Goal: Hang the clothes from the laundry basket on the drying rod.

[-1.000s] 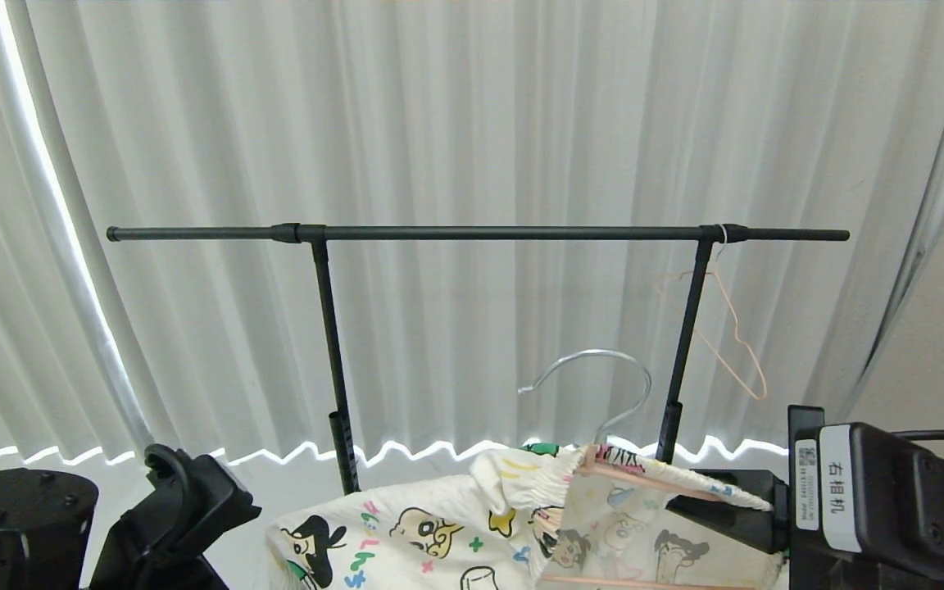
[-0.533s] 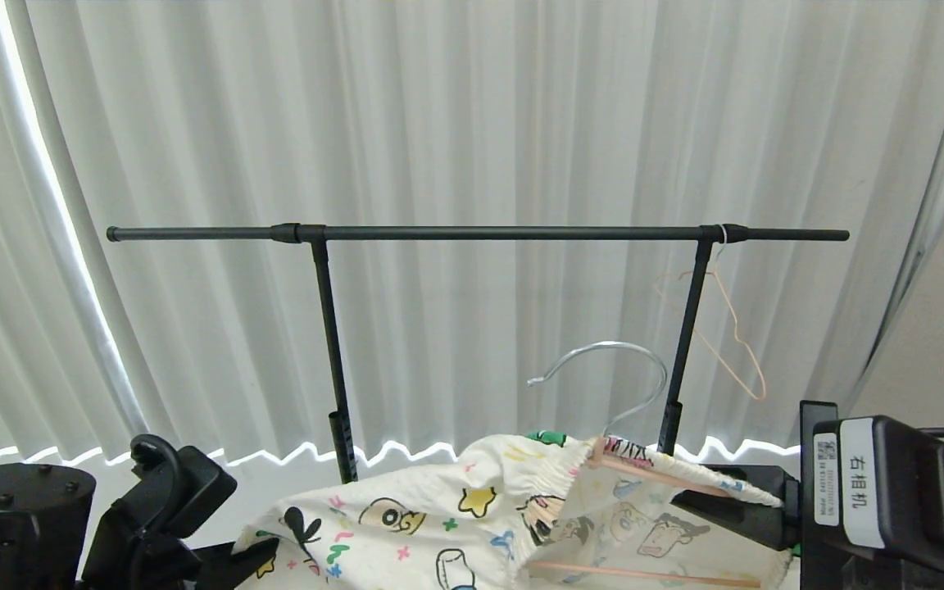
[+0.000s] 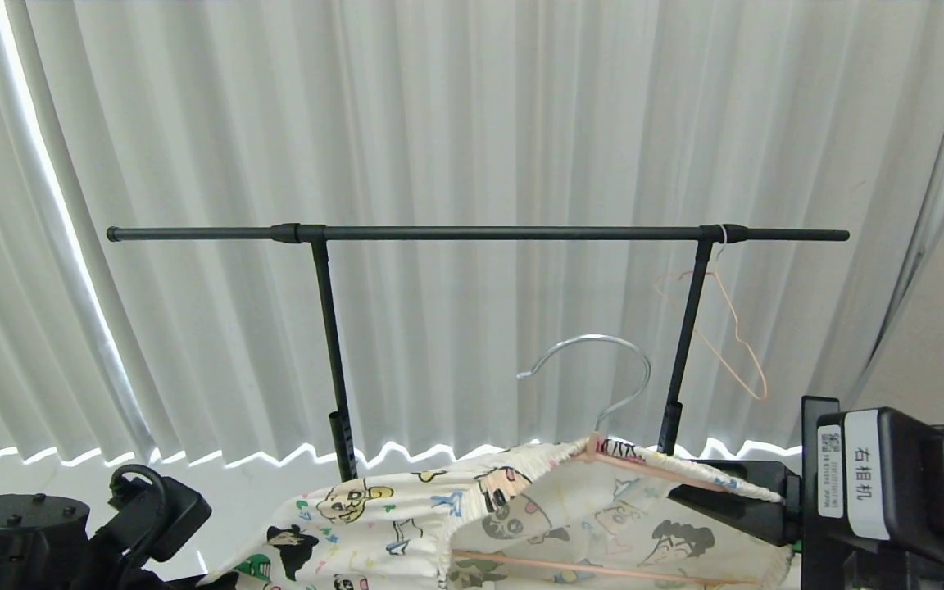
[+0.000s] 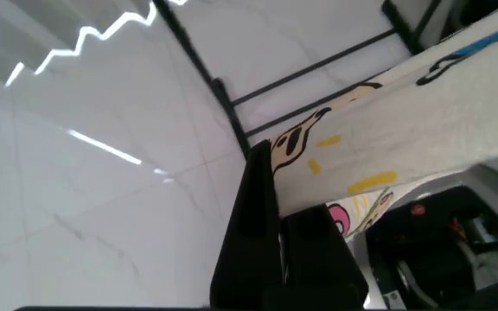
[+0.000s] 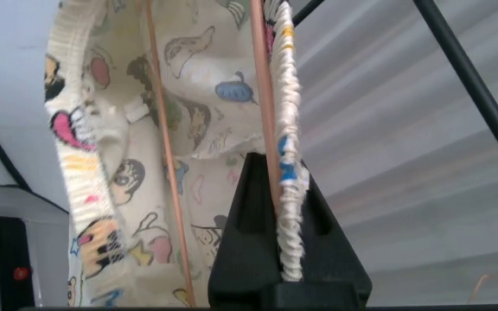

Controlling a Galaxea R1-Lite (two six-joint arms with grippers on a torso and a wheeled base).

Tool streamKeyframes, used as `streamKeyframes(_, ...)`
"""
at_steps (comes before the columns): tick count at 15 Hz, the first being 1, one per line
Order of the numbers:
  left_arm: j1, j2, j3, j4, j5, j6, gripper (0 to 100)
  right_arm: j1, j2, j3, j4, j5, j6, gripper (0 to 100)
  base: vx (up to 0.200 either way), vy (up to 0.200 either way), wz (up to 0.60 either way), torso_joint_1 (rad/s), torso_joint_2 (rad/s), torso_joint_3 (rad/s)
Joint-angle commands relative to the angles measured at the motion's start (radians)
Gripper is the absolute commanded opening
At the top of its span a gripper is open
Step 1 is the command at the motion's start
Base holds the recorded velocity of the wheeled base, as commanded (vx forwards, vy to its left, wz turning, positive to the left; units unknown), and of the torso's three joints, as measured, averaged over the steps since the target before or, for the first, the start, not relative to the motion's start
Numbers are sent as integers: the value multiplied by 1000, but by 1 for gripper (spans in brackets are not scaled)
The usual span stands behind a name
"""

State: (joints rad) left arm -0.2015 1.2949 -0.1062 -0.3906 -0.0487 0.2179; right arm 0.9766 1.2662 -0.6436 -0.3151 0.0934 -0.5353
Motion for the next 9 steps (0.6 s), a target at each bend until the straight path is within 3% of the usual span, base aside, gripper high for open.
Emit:
streamKeyframes(1, 1, 24, 8, -1, 32, 0, 0, 1, 1, -1, -1, 0, 0, 0, 0, 0, 0, 0, 0, 0)
streamKeyframes(6, -4, -49, -1, -1, 27, -9, 0, 1, 2, 1, -1, -3, 37, 0, 0, 0, 0, 0, 0, 0)
streamKeyframes(7, -4, -72, 0, -1, 6, -11, 100, -1, 2, 2, -1, -4, 41, 0, 0, 0, 0, 0, 0, 0)
streamKeyframes(9, -7, -108, 0, -1, -22, -32, 100, -9, 4, 9, -1, -6, 43, 0, 0, 0, 0, 0, 0, 0)
